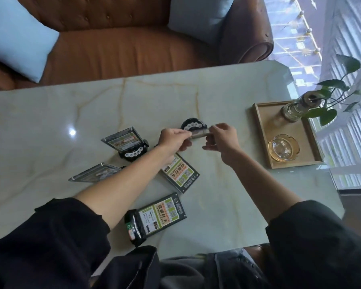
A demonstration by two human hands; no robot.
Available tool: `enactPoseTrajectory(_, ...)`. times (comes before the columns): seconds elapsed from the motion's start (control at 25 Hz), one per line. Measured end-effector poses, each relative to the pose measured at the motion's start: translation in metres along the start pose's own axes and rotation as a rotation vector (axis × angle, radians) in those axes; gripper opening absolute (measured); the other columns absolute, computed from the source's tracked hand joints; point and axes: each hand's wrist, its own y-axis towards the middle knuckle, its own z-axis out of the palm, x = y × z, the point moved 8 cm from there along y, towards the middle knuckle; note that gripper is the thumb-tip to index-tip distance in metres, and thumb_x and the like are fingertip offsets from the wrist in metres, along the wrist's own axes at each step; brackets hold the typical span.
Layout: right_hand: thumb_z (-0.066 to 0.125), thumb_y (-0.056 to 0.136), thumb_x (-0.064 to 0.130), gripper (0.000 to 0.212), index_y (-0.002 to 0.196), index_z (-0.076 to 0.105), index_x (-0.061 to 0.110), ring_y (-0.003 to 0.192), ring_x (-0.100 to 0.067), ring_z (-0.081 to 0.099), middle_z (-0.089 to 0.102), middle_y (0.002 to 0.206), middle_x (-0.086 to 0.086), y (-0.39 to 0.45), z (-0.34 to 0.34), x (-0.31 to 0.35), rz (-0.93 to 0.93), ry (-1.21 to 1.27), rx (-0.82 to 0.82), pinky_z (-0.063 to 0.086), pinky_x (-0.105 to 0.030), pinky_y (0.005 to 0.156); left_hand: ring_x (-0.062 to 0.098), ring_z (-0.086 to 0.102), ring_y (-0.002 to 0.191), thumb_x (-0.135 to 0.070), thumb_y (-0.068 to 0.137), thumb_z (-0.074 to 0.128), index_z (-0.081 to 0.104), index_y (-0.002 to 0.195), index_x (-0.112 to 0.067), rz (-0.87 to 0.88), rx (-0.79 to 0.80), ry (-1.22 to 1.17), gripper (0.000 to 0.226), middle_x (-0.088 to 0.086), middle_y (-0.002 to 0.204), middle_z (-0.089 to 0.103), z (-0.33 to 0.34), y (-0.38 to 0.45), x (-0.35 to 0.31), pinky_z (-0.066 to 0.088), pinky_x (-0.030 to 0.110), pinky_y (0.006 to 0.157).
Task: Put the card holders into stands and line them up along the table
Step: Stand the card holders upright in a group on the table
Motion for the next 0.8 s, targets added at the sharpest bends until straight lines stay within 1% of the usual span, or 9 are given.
enactPoseTrajectory(0.08, 0.056, 0.091, 0.011, 0.012, 0.097, 0.059, 0.001, 0.044, -0.018, 0.059, 0.058, 0.066, -0.014, 0.013, 0.003, 0.018, 0.007, -0.007, 0.032, 0.060, -0.040, 0.053, 0.026, 0.066, 0.073, -0.014, 0.089, 0.070, 0.074, 0.094, -0.001, 0.024, -0.007, -0.023, 0.015, 0.019, 0.082, 0.074, 0.000, 0.008, -0.016, 0.052, 0.036, 0.071)
enactPoseTrajectory(0.16, 0.057, 0.093, 0.019, 0.022, 0.101, 0.061, -0.001, 0.049, -0.020, 0.061, 0.060, 0.071, -0.015, 0.021, 0.007, 0.030, 0.006, -0.018, 0.072, 0.060, -0.038, 0.055, 0.024, 0.068, 0.071, -0.020, 0.090, 0.068, 0.072, 0.089, -0.005, 0.023, -0.028, -0.071, 0.015, 0.016, 0.080, 0.074, -0.003, 0.015, -0.026, 0.053, 0.034, 0.069)
enactPoseTrajectory(0.32, 0.056, 0.095, 0.032, 0.038, 0.108, 0.064, -0.003, 0.051, -0.021, 0.062, 0.062, 0.073, -0.013, 0.030, 0.012, 0.035, -0.049, -0.079, 0.111, 0.058, -0.033, 0.054, 0.020, 0.068, 0.071, -0.025, 0.091, 0.066, 0.070, 0.102, -0.007, 0.003, -0.027, -0.095, 0.021, 0.010, 0.085, 0.074, -0.009, 0.027, -0.030, 0.050, 0.027, 0.061)
enactPoseTrajectory(0.44, 0.055, 0.095, 0.040, 0.040, 0.108, 0.065, 0.003, 0.056, -0.023, 0.062, 0.063, 0.071, -0.010, 0.027, 0.011, 0.021, -0.064, -0.077, 0.118, 0.056, -0.036, 0.062, 0.019, 0.068, 0.072, -0.023, 0.091, 0.066, 0.068, 0.100, -0.011, -0.033, -0.014, -0.109, 0.015, 0.008, 0.086, 0.074, -0.014, 0.027, -0.014, 0.049, 0.027, 0.061)
enactPoseTrajectory(0.56, 0.058, 0.093, 0.046, 0.044, 0.113, 0.064, 0.007, 0.061, -0.022, 0.062, 0.063, 0.075, -0.011, 0.022, 0.006, 0.012, -0.110, -0.039, 0.124, 0.055, -0.035, 0.061, 0.017, 0.065, 0.065, -0.017, 0.091, 0.067, 0.067, 0.097, -0.013, -0.106, -0.031, -0.123, 0.007, 0.003, 0.075, 0.071, -0.024, 0.027, 0.022, 0.047, 0.027, 0.060)
enactPoseTrajectory(0.64, 0.061, 0.087, 0.057, 0.054, 0.115, 0.060, 0.012, 0.060, -0.022, 0.062, 0.064, 0.082, -0.011, 0.022, -0.008, 0.002, -0.147, -0.023, -0.006, 0.054, -0.034, 0.057, 0.018, 0.063, 0.063, -0.014, 0.091, 0.067, 0.067, 0.095, -0.012, -0.146, -0.066, -0.141, 0.004, 0.003, 0.068, 0.069, -0.033, 0.026, 0.048, 0.046, 0.028, 0.058)
enactPoseTrajectory(0.72, 0.058, 0.081, 0.068, 0.051, 0.096, 0.057, 0.019, 0.065, -0.027, 0.065, 0.066, 0.083, -0.011, 0.017, -0.030, -0.019, -0.164, -0.061, -0.284, 0.058, -0.039, 0.062, 0.018, 0.061, 0.057, -0.012, 0.089, 0.067, 0.067, 0.087, -0.009, -0.177, -0.158, -0.168, 0.004, 0.006, 0.066, 0.067, -0.044, 0.022, 0.075, 0.046, 0.027, 0.055)
enactPoseTrajectory(0.76, 0.055, 0.081, 0.069, 0.047, 0.086, 0.055, 0.022, 0.069, -0.030, 0.067, 0.067, 0.081, -0.010, 0.013, -0.035, -0.036, -0.158, -0.114, -0.366, 0.059, -0.045, 0.068, 0.017, 0.059, 0.053, -0.013, 0.088, 0.068, 0.066, 0.084, -0.008, -0.186, -0.220, -0.165, 0.007, 0.007, 0.065, 0.066, -0.049, 0.018, 0.089, 0.046, 0.026, 0.052)
enactPoseTrajectory(0.8, 0.053, 0.081, 0.067, 0.044, 0.082, 0.056, 0.023, 0.074, -0.032, 0.067, 0.068, 0.080, -0.008, 0.012, -0.031, -0.054, -0.148, -0.198, -0.342, 0.058, -0.048, 0.072, 0.016, 0.058, 0.051, -0.014, 0.088, 0.068, 0.065, 0.082, -0.008, -0.198, -0.270, -0.148, 0.009, 0.007, 0.065, 0.065, -0.053, 0.013, 0.103, 0.046, 0.025, 0.050)
